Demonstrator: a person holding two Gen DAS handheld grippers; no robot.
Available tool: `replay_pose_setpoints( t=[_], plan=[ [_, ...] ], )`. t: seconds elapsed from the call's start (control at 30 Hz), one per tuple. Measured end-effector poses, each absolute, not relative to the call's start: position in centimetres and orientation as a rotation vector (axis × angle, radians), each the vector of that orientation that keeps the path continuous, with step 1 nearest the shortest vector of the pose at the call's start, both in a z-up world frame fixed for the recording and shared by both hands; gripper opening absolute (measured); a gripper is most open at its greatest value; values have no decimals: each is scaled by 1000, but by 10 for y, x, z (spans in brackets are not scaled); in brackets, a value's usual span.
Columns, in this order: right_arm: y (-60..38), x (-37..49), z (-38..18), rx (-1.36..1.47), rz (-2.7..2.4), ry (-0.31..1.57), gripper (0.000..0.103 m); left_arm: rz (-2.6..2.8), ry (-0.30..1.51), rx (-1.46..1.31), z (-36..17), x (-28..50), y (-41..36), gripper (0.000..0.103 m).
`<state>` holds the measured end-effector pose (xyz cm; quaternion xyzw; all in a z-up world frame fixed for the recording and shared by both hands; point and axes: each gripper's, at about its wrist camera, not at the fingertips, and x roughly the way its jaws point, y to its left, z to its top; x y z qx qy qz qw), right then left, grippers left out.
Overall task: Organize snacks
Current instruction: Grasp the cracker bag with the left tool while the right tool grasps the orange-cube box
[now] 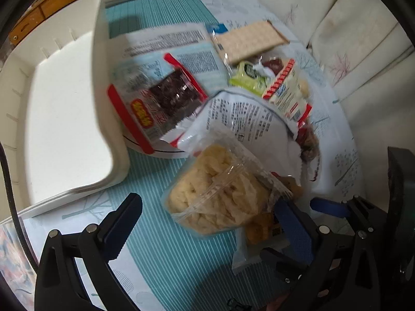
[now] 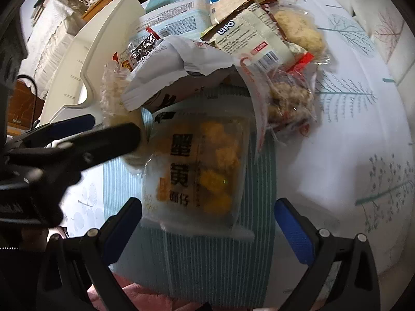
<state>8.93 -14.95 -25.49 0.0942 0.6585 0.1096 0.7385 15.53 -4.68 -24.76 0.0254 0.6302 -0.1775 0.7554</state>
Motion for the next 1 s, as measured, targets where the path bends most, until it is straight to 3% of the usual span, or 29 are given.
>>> replay_pose_setpoints(
  t=[0.27,0.37,0.47,0.67,0.87,1.0],
  plan=[
    [-138,99,-266,159,329,1394,99,-384,1384,102,-266,164,-66,101],
    [-133,102,-267,127,354,1368,97,-387,1351,101,-268,166,-68,94],
    [-124,106,-266,93,394,1359,89,-403,1325,89,-266,169,-69,81],
    [-128,119,-262,132,438,1360,79,-403,1285,122,-264,169,-75,69],
    [-155,131,-260,186,501,1377,62,-381,1300,130,-258,166,-71,67],
    [-174,135,-257,194,510,1383,57,-373,1296,131,-251,160,-65,67]
  ],
)
